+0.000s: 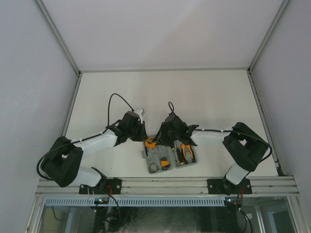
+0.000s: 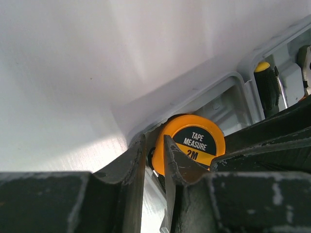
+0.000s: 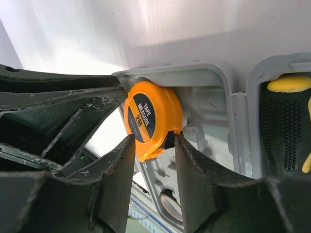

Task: Sort the tools into containers
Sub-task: Adjust the engineering item in the storage box.

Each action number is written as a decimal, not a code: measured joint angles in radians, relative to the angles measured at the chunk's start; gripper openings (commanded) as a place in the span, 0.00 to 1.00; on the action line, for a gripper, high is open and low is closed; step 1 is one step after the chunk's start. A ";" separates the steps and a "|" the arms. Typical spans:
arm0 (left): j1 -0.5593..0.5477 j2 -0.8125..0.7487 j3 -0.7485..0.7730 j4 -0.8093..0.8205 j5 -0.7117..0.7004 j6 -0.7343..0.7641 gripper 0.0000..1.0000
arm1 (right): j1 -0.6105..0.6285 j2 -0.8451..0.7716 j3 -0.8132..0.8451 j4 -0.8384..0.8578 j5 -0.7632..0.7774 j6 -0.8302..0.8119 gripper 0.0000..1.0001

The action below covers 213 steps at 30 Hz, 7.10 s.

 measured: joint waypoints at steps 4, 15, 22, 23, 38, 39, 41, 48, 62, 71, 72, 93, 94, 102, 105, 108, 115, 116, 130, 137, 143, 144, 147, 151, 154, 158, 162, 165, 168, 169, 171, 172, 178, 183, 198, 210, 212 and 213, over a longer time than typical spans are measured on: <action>0.000 0.005 -0.008 0.006 0.006 0.000 0.25 | -0.008 0.002 0.000 0.006 0.000 -0.001 0.28; 0.000 0.010 -0.008 0.025 0.020 0.000 0.24 | -0.015 0.016 0.000 0.028 -0.003 -0.015 0.22; 0.000 0.004 -0.015 0.032 0.023 -0.007 0.24 | -0.028 0.023 0.003 0.033 -0.006 -0.069 0.22; 0.000 -0.001 -0.020 0.033 0.023 -0.008 0.24 | -0.032 0.024 0.006 0.032 -0.006 -0.079 0.22; 0.000 -0.048 -0.024 0.032 0.020 -0.009 0.23 | -0.035 -0.022 0.017 -0.020 0.080 -0.105 0.48; 0.000 -0.048 -0.024 0.032 0.020 -0.009 0.23 | -0.032 -0.022 0.017 -0.019 0.080 -0.098 0.48; 0.000 -0.048 -0.024 0.032 0.020 -0.009 0.23 | -0.021 -0.022 0.017 -0.014 0.075 -0.079 0.48; 0.000 -0.048 -0.024 0.032 0.020 -0.008 0.20 | -0.004 0.004 0.017 0.029 0.036 -0.024 0.47; 0.000 -0.020 -0.057 0.069 0.026 -0.009 0.14 | -0.004 0.073 0.017 0.093 0.002 0.018 0.41; -0.001 -0.018 -0.065 0.100 0.027 -0.010 0.13 | -0.017 0.101 0.017 0.134 -0.041 0.034 0.16; -0.001 -0.018 -0.065 0.101 0.027 -0.010 0.13 | -0.019 0.101 0.017 0.135 -0.042 0.035 0.14; 0.005 -0.300 -0.064 -0.029 -0.043 -0.018 0.29 | -0.131 0.073 0.084 0.059 -0.241 -0.250 0.00; 0.006 -0.300 -0.065 -0.032 -0.048 -0.018 0.29 | -0.134 0.084 0.108 0.054 -0.264 -0.271 0.00; 0.007 -0.303 -0.077 -0.041 -0.062 -0.026 0.28 | -0.139 0.175 0.244 0.012 -0.410 -0.388 0.00; 0.007 -0.315 -0.099 -0.043 -0.077 -0.037 0.27 | -0.139 0.200 0.275 -0.040 -0.437 -0.437 0.00; 0.009 -0.329 -0.119 -0.045 -0.085 -0.047 0.27 | -0.139 0.212 0.297 -0.092 -0.454 -0.488 0.00; 0.010 -0.340 -0.135 -0.045 -0.093 -0.061 0.27 | -0.139 0.240 0.361 -0.192 -0.462 -0.585 0.00; 0.010 -0.340 -0.135 -0.045 -0.093 -0.061 0.27 | -0.139 0.245 0.369 -0.199 -0.461 -0.597 0.00; 0.010 -0.339 -0.135 -0.043 -0.089 -0.061 0.27 | -0.126 0.326 0.479 -0.267 -0.455 -0.732 0.01; 0.010 -0.336 -0.135 -0.043 -0.088 -0.061 0.27 | -0.117 0.353 0.492 -0.297 -0.480 -0.793 0.02; 0.010 -0.332 -0.135 -0.042 -0.082 -0.061 0.27 | -0.117 0.358 0.494 -0.306 -0.489 -0.821 0.18; 0.010 -0.330 -0.135 -0.040 -0.082 -0.061 0.27 | -0.117 0.358 0.495 -0.307 -0.489 -0.825 0.21; 0.010 -0.329 -0.135 -0.035 -0.082 -0.061 0.27 | -0.117 0.358 0.500 -0.311 -0.484 -0.835 0.28; 0.010 -0.321 -0.135 -0.028 -0.082 -0.061 0.27 | -0.117 0.358 0.500 -0.314 -0.465 -0.846 0.35; 0.010 -0.312 -0.135 -0.028 -0.081 -0.061 0.27 | -0.116 0.356 0.500 -0.320 -0.439 -0.853 0.38; 0.010 -0.308 -0.135 -0.028 -0.081 -0.061 0.27 | -0.115 0.341 0.500 -0.325 -0.405 -0.856 0.41; 0.010 -0.308 -0.135 -0.026 -0.080 -0.061 0.27 | -0.115 0.319 0.500 -0.330 -0.373 -0.858 0.43; 0.010 -0.306 -0.135 -0.022 -0.079 -0.061 0.27 | -0.114 0.294 0.500 -0.338 -0.337 -0.859 0.43; 0.010 -0.296 -0.135 -0.019 -0.077 -0.061 0.28 | -0.111 0.265 0.500 -0.354 -0.283 -0.859 0.43; 0.010 -0.291 -0.135 -0.018 -0.077 -0.061 0.28 | -0.110 0.253 0.500 -0.362 -0.259 -0.858 0.42; 0.010 -0.277 -0.135 -0.016 -0.074 -0.061 0.28 | -0.103 0.230 0.500 -0.376 -0.215 -0.856 0.40; 0.010 -0.271 -0.135 -0.015 -0.073 -0.061 0.28 | -0.099 0.220 0.500 -0.384 -0.192 -0.853 0.39; 0.010 -0.224 -0.131 -0.002 -0.047 -0.059 0.28 | -0.056 0.205 0.500 -0.426 -0.108 -0.846 0.34; 0.010 -0.163 -0.106 0.000 -0.029 -0.049 0.27 | -0.010 0.205 0.500 -0.439 -0.095 -0.843 0.32; 0.010 -0.077 -0.023 0.020 -0.029 -0.003 0.26 | -0.021 0.228 0.500 -0.438 -0.100 -0.841 0.27; 0.010 -0.041 -0.023 0.041 -0.002 0.012 0.20 | -0.020 0.255 0.500 -0.438 -0.112 -0.841 0.19; 0.010 -0.035 -0.023 0.051 0.006 0.012 0.18 | -0.021 0.256 0.500 -0.438 -0.112 -0.842 0.18; 0.010 -0.035 -0.023 0.053 0.008 0.012 0.17 | -0.021 0.257 0.500 -0.439 -0.111 -0.841 0.18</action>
